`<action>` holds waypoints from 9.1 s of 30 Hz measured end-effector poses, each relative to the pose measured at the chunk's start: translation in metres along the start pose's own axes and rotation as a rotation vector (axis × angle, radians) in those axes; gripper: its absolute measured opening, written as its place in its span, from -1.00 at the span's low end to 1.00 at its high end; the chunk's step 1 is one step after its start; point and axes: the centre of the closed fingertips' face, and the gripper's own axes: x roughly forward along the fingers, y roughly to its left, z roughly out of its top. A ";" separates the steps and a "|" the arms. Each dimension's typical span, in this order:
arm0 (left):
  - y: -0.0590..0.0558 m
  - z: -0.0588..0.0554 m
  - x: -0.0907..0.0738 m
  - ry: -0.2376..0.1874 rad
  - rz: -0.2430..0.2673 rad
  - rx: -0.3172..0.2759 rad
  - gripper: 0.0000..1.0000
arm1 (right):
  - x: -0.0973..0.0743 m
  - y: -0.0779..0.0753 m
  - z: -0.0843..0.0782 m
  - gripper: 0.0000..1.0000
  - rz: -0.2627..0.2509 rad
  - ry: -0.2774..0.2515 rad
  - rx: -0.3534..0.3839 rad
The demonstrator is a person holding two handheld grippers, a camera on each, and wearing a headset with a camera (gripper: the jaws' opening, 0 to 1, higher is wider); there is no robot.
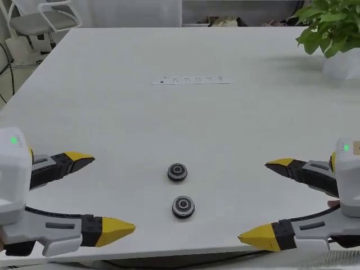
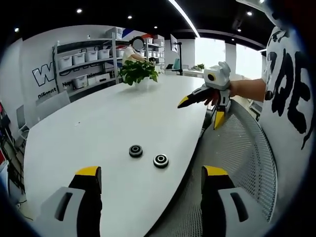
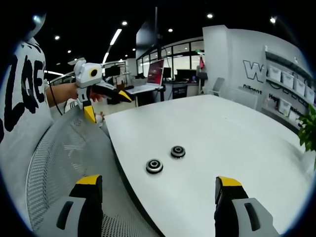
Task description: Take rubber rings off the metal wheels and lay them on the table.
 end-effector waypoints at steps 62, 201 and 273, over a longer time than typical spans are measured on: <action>0.024 0.016 0.018 -0.017 -0.021 0.074 0.56 | 0.031 -0.016 0.023 0.72 0.028 -0.015 -0.079; -0.028 -0.046 0.160 0.146 -0.284 0.186 -0.83 | 0.141 0.005 -0.041 -0.41 0.287 0.169 -0.108; -0.027 -0.045 0.161 0.147 -0.221 0.171 -0.84 | 0.125 -0.008 -0.032 -1.00 0.244 0.154 0.245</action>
